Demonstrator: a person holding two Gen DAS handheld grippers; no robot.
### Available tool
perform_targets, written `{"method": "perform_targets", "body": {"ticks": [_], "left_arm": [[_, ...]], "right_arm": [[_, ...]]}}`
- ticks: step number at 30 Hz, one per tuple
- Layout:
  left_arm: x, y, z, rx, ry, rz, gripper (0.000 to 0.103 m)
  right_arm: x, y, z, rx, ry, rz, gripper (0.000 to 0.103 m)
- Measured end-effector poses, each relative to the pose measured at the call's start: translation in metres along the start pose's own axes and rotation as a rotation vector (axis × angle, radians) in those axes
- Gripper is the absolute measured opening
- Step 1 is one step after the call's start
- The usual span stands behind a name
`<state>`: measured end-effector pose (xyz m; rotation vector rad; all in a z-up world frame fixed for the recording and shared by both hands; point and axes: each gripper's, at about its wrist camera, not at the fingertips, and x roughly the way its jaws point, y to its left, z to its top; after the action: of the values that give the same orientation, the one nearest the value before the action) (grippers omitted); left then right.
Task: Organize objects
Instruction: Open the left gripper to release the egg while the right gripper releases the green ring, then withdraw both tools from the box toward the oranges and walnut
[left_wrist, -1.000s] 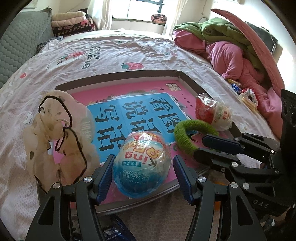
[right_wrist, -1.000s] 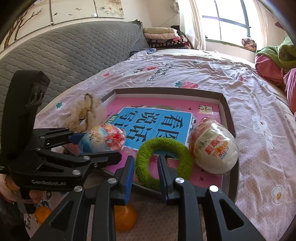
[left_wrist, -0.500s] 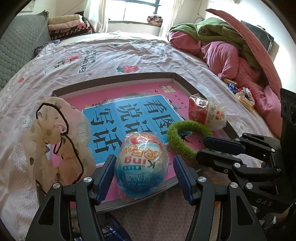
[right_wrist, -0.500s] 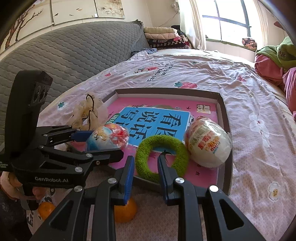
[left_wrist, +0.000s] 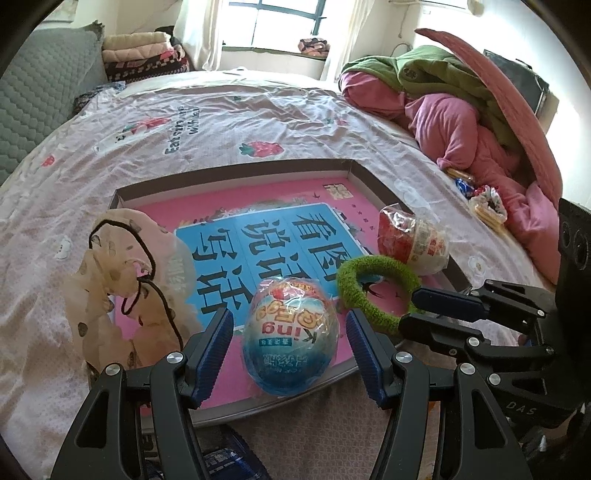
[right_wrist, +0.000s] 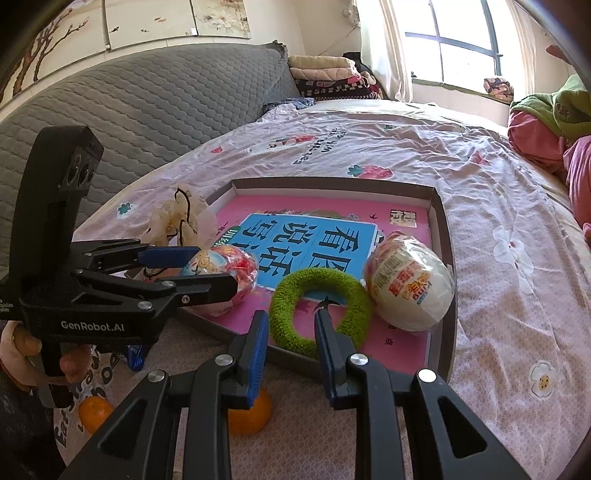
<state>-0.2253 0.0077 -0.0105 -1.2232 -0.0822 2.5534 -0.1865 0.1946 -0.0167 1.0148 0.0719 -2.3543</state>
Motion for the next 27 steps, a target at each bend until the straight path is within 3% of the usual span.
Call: {"method": "perform_targets", "body": {"ticks": [21,27], "left_arm": [[-0.021,0.003,-0.002,-0.046,-0.009,0.027,0.066],[-0.033,0.0,-0.003,-0.022,-0.033,0.054,0.066]], "right_arm": [[-0.009,0.005,0.005,-0.015,-0.055,-0.013,0.026],[-0.012,0.004,0.006,-0.014,-0.069,-0.019,0.037]]}}
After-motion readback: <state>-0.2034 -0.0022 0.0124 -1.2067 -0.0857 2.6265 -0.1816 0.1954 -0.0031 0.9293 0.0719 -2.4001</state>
